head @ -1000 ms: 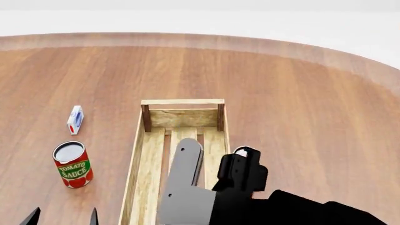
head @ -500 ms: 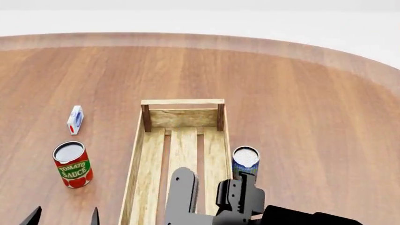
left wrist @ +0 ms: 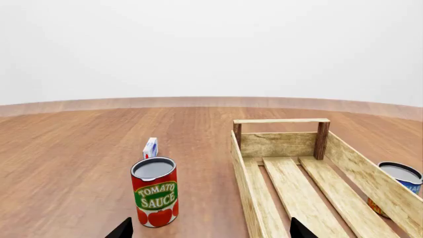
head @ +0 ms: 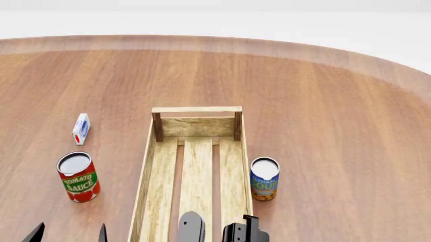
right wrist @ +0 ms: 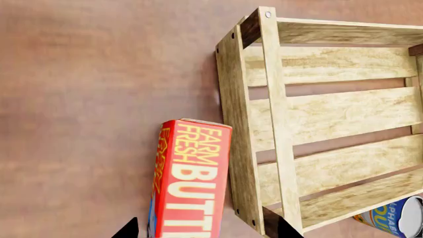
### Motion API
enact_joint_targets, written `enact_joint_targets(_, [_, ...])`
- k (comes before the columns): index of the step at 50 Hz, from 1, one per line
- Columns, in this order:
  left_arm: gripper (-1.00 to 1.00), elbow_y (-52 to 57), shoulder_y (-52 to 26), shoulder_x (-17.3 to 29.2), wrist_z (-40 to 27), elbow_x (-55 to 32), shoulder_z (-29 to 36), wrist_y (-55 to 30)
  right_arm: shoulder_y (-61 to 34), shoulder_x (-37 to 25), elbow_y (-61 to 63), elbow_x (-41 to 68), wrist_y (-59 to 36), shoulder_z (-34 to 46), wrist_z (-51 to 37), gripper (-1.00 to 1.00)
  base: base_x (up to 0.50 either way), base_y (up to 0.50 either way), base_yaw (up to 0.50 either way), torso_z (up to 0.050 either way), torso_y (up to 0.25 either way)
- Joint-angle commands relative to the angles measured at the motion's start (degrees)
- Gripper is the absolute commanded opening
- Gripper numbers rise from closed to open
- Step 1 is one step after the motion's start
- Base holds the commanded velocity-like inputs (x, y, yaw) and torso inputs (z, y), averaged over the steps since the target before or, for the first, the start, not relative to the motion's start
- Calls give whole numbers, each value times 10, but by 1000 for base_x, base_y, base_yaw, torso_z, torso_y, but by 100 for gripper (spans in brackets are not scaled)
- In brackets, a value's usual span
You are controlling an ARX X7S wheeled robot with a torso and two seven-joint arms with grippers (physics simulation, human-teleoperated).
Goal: Pick up the butter and put it in the tray.
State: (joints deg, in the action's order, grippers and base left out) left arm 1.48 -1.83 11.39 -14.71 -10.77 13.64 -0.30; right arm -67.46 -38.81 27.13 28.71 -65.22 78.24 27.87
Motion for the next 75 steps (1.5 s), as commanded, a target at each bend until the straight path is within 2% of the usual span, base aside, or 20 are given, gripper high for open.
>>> enact_joint_targets(1, [100, 4, 1, 3, -3, -3, 4, -1, 31, -6, -41, -17, 50, 20, 0, 100, 0, 0, 0, 0, 0])
enact_joint_targets(22, [100, -1, -3, 5, -5, -4, 12, 0, 56, -23, -96, -21, 89, 12, -5, 100, 0, 0, 0, 0, 0])
enact_joint_targets(44, [100, 1, -3, 10, -9, -6, 21, 0, 76, -7, -132, -30, 127, 24, 1, 100, 0, 0, 0, 0, 0])
enact_joint_targets(57, [100, 5, 0, 14, -13, -8, 24, 1, 104, 8, -215, -40, 191, 29, 14, 100, 0, 0, 0, 0, 0])
enact_joint_targets(75, [100, 8, 1, 17, -15, -10, 31, 0, 127, 5, -256, -38, 216, 25, 11, 100, 0, 0, 0, 0, 0])
